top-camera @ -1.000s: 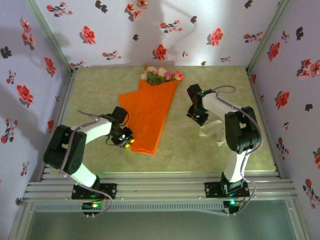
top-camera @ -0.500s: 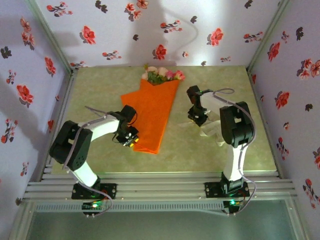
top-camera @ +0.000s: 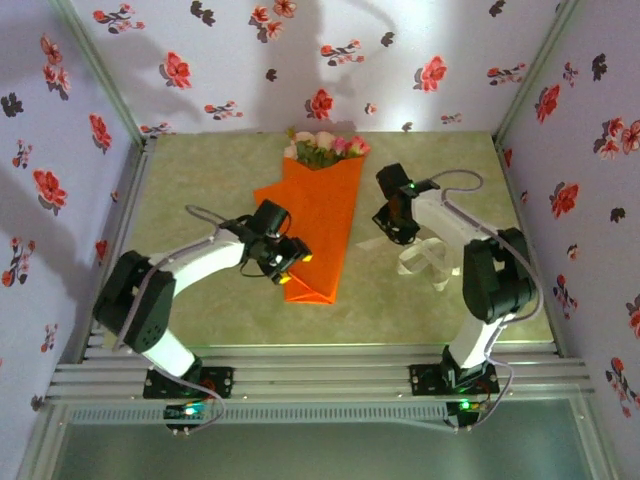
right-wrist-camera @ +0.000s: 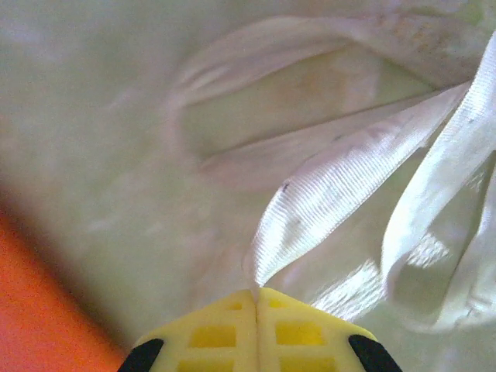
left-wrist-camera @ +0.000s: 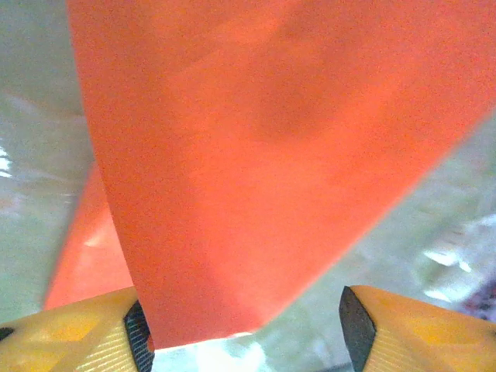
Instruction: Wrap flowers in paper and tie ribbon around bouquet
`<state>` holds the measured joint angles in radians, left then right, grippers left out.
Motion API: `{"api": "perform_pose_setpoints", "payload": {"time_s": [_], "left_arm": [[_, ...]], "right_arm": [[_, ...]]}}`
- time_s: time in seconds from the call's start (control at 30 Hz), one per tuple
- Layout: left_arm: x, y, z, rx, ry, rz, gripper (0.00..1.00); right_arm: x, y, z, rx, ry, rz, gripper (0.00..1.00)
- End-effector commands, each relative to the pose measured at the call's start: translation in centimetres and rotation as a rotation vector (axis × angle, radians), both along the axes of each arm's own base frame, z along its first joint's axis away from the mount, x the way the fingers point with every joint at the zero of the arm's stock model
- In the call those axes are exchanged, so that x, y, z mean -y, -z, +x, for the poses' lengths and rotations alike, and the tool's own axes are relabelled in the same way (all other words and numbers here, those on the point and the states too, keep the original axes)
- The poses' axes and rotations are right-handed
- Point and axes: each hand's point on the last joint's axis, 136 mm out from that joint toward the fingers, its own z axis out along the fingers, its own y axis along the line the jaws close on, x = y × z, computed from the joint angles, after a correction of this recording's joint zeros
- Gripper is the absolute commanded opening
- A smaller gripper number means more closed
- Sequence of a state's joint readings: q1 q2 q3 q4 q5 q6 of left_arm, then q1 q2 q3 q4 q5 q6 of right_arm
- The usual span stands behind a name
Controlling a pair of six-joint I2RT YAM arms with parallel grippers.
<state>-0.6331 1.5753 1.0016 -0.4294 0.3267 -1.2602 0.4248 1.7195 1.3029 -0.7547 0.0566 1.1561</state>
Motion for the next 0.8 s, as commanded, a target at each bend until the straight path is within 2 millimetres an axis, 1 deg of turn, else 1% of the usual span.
{"api": "perform_pose_setpoints", "payload": {"time_s": [0.0, 0.03, 0.13, 0.2, 0.23, 0.3, 0.4, 0.47, 0.5, 0.57, 0.67, 0.7, 0.73, 0.77], "left_arm": [[-0.1, -3.4, 1.3, 0.065, -0.017, -0.063, 0.69], [-0.3, -3.6, 1.5, 0.066, -0.027, -0.065, 0.70], [-2.2, -4.1, 2.5, 0.077, -0.075, -0.055, 0.70], [-3.9, -5.0, 3.2, 0.103, -0.128, -0.056, 0.71], [-4.8, -5.2, 3.4, 0.110, -0.152, -0.050, 0.71], [-7.3, -6.0, 3.7, 0.122, -0.219, -0.023, 0.74], [-11.1, -6.5, 3.7, 0.123, -0.325, 0.012, 0.78], [-13.3, -6.6, 3.5, 0.110, -0.389, 0.027, 0.78], [-14.6, -6.8, 3.4, 0.104, -0.423, 0.038, 0.78], [-17.3, -7.2, 2.9, 0.101, -0.494, 0.079, 0.78], [-21.6, -7.7, 1.5, 0.085, -0.604, 0.171, 0.78], [-22.7, -7.9, 1.1, 0.085, -0.628, 0.197, 0.80], [-23.7, -8.0, 0.9, 0.084, -0.645, 0.218, 0.81], [-24.4, -8.1, 0.5, 0.079, -0.653, 0.243, 0.82]], "right_arm": [[-3.2, -4.3, -0.8, 0.088, -0.080, 0.024, 0.00], [-4.2, -5.1, -1.1, 0.107, -0.103, 0.030, 0.00], [-8.3, -7.7, -1.8, 0.198, -0.195, 0.089, 0.00], [-12.2, -9.2, -1.9, 0.268, -0.283, 0.183, 0.00], [-13.7, -9.8, -2.0, 0.295, -0.318, 0.216, 0.00], [-17.5, -10.7, -2.3, 0.337, -0.413, 0.284, 0.00], [-23.9, -12.1, -3.0, 0.379, -0.569, 0.411, 0.00], [-27.4, -13.1, -3.8, 0.399, -0.664, 0.460, 0.00], [-29.2, -13.9, -4.4, 0.416, -0.718, 0.474, 0.00], [-32.5, -14.4, -5.6, 0.411, -0.823, 0.516, 0.00], [-36.7, -14.3, -8.3, 0.382, -0.958, 0.567, 0.00], [-37.9, -13.4, -9.2, 0.359, -0.994, 0.576, 0.00], [-38.7, -12.6, -9.9, 0.328, -1.020, 0.580, 0.00], [-39.0, -11.1, -10.4, 0.274, -1.031, 0.561, 0.00]]}}
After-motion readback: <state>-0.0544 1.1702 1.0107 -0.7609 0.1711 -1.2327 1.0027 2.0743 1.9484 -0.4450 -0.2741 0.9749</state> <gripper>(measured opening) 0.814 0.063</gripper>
